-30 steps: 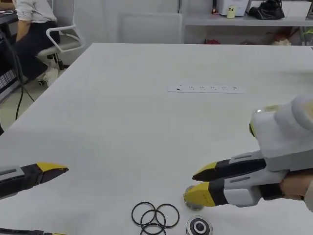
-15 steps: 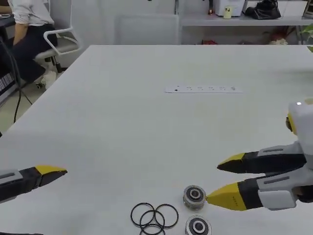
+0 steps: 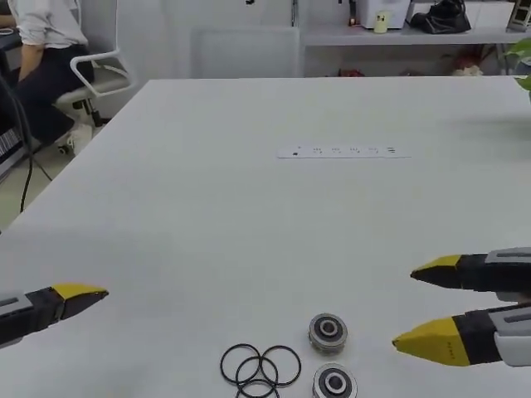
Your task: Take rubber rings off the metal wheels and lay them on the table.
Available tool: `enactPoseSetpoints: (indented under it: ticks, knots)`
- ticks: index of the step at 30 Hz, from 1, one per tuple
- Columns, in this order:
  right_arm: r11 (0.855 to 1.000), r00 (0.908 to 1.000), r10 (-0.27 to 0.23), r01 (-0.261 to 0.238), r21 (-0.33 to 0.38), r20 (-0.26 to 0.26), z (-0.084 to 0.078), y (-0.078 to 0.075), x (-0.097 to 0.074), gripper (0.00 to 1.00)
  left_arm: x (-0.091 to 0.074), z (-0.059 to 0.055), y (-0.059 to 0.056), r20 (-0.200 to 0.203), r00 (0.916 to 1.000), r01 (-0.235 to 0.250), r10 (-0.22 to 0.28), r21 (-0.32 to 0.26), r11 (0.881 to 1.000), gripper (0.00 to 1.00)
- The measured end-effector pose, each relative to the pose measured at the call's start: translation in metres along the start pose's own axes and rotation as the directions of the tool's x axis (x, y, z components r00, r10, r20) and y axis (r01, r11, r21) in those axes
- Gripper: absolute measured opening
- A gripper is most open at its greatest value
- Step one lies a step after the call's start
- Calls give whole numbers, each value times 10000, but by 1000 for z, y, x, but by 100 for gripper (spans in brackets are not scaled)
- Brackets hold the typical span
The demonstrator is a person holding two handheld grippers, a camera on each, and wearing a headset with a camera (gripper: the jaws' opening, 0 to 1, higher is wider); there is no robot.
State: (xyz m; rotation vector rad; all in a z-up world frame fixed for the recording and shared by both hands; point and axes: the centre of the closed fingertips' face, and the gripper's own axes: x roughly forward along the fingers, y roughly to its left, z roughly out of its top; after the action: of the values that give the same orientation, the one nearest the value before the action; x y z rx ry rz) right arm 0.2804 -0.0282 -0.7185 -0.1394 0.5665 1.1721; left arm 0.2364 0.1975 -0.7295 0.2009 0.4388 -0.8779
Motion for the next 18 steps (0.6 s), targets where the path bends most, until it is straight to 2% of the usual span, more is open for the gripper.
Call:
enactPoseSetpoints:
  ticks: [8, 14, 18]
  knots:
    - [9996, 9993, -285, 285, 11, -238, -20, -3, -6, 68, 0, -3, -1, 21, 10000, -38, 39, -108, 9999, 87]
    - [9989, 9987, -422, 427, 172, -279, -29, -6, -10, 72, -1, -10, -2, -68, 10000, -72, 71, -244, 9997, 88]
    - [9987, 9976, -464, 475, 202, -512, -38, -8, -12, 74, -1, -14, -1, -108, 9999, -132, 128, -345, 9993, 88]
